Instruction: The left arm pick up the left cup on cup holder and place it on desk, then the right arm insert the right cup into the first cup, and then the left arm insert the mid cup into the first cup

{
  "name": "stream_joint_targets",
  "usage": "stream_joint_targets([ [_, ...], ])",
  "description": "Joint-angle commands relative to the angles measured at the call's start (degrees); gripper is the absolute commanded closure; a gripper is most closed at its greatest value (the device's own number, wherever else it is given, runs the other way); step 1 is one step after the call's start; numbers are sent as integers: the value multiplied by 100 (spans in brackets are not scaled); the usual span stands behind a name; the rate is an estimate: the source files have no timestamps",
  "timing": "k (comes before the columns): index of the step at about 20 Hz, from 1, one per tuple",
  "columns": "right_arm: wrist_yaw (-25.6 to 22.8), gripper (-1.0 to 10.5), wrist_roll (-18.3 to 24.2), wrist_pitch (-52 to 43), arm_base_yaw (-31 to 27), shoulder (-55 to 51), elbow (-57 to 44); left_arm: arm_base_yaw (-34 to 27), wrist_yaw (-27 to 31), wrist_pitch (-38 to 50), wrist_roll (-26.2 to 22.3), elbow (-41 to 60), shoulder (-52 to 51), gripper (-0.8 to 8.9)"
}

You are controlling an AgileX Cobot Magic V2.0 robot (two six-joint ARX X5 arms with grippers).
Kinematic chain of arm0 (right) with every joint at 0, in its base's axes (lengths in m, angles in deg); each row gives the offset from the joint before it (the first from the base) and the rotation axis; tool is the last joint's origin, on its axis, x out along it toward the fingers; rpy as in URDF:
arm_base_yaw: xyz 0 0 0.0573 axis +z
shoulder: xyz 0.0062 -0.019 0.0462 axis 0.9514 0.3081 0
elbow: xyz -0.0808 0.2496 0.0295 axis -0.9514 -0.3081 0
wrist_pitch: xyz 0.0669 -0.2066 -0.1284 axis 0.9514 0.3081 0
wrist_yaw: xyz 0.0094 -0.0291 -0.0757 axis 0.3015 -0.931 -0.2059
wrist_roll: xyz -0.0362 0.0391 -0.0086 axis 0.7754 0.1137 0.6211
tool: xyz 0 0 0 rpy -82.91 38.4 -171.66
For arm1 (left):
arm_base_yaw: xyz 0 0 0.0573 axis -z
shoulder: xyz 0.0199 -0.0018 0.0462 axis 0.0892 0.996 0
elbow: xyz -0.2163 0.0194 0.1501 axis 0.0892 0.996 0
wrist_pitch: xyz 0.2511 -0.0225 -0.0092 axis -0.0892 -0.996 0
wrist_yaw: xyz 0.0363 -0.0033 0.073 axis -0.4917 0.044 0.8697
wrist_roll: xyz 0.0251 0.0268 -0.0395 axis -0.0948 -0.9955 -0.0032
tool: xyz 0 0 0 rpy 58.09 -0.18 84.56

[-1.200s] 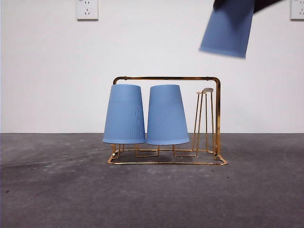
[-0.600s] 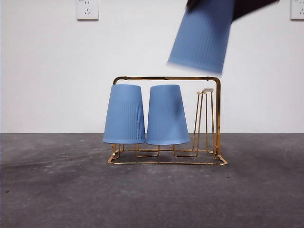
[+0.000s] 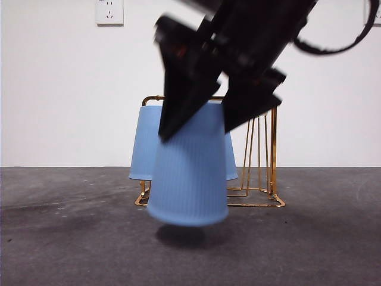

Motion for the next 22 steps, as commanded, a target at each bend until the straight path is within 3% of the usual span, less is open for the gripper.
stream_joint_targets([
  [1, -31, 672, -42, -127, 96, 264, 39, 17, -39, 46, -94, -105, 28, 283],
  [7, -35, 654, -42, -175, 109, 599, 39, 17, -39, 44, -94, -105, 28, 283],
  [14, -70, 446, -39, -170, 118, 566, 50, 17, -39, 46, -92, -105, 31, 282],
  [18, -225, 445, -9, -87, 116, 0, 175, 122, -39, 116, -68, -105, 83, 281],
  [22, -382, 445, 4, 597, 74, -892, 540, 470, 149, 866, 236, -109, 361, 281],
])
